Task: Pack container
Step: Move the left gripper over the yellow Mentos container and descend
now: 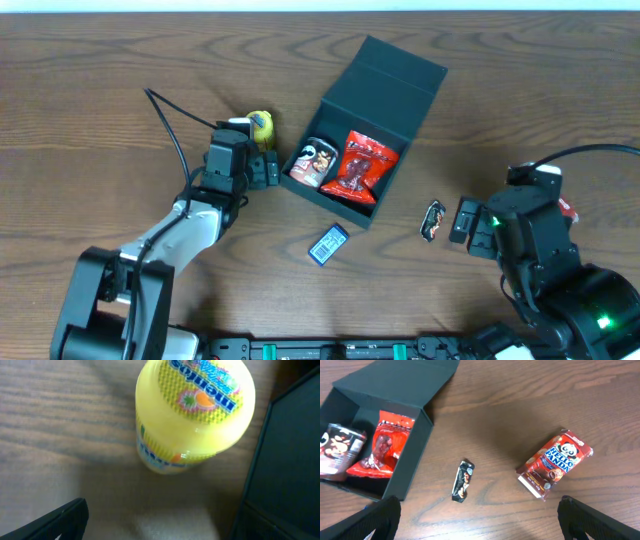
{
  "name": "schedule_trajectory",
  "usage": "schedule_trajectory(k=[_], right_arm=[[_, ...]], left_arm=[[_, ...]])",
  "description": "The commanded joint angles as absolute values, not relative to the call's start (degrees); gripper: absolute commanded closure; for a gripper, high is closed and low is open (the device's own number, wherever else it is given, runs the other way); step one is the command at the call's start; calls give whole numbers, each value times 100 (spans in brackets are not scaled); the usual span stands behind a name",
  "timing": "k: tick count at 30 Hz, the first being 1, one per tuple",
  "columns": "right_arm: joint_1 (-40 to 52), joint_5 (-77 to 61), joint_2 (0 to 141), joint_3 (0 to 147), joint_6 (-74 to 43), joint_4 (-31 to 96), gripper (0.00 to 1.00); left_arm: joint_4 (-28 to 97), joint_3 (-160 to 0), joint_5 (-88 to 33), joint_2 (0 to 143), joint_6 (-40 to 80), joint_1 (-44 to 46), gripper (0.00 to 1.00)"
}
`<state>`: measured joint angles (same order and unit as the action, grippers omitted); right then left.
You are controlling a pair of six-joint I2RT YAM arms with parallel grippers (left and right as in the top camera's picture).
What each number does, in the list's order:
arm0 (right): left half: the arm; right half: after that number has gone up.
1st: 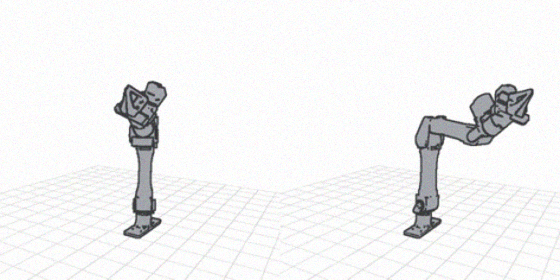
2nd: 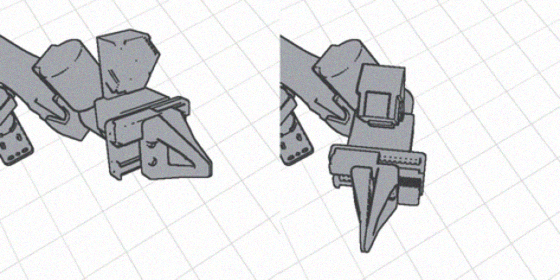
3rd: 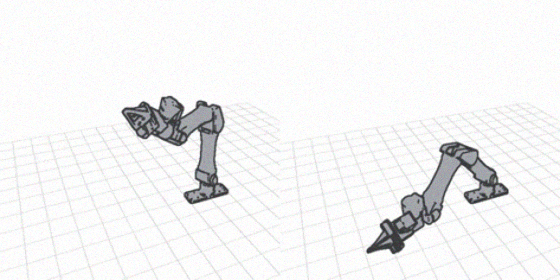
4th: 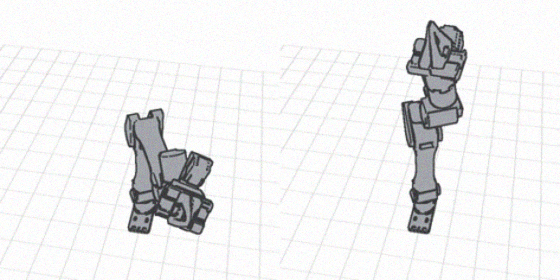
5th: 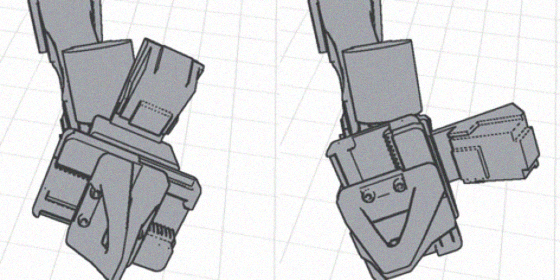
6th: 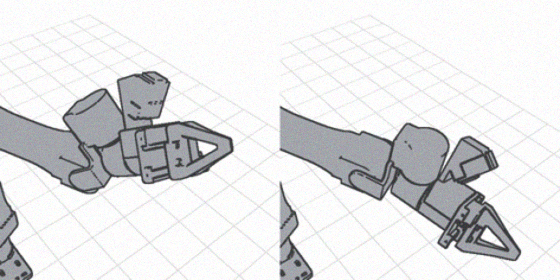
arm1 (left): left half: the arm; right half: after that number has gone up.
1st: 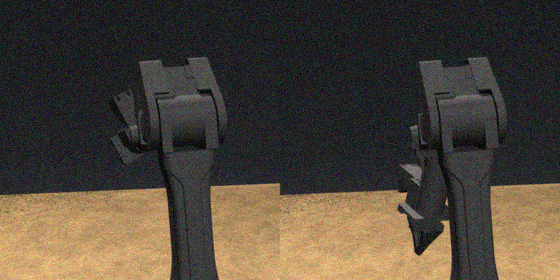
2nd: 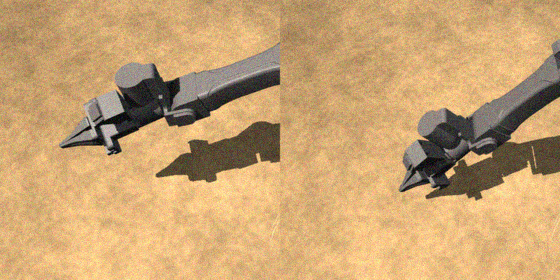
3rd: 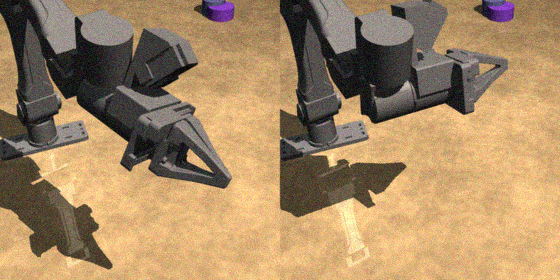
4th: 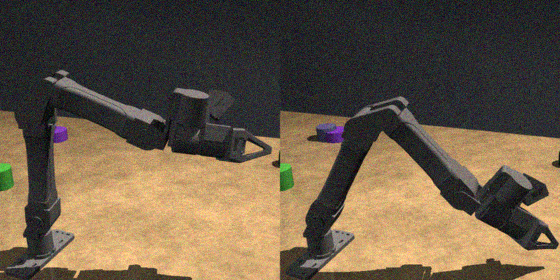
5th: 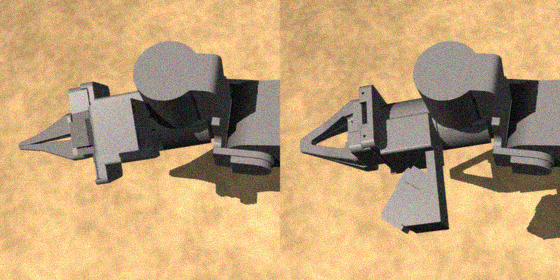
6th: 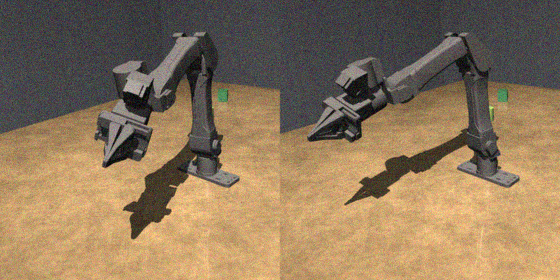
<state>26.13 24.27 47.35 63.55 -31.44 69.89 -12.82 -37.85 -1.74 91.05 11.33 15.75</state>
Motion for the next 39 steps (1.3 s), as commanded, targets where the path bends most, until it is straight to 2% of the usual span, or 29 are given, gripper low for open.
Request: schedule_trajectory(k=[1, 17, 39], right_arm=[[2622, 2554, 4727, 6340, -3232, 7004, 1], [2622, 2580, 4727, 6340, -3232, 6980, 1], [2622, 2703, 4733, 6340, -3234, 6925, 1]], left_arm=[[-1452, -3785, -261, 9277, 980, 1573, 5], [-1594, -4580, -451, 9968, 801, 1577, 5], [-2110, -4711, -244, 10565, 720, 1577, 5]])
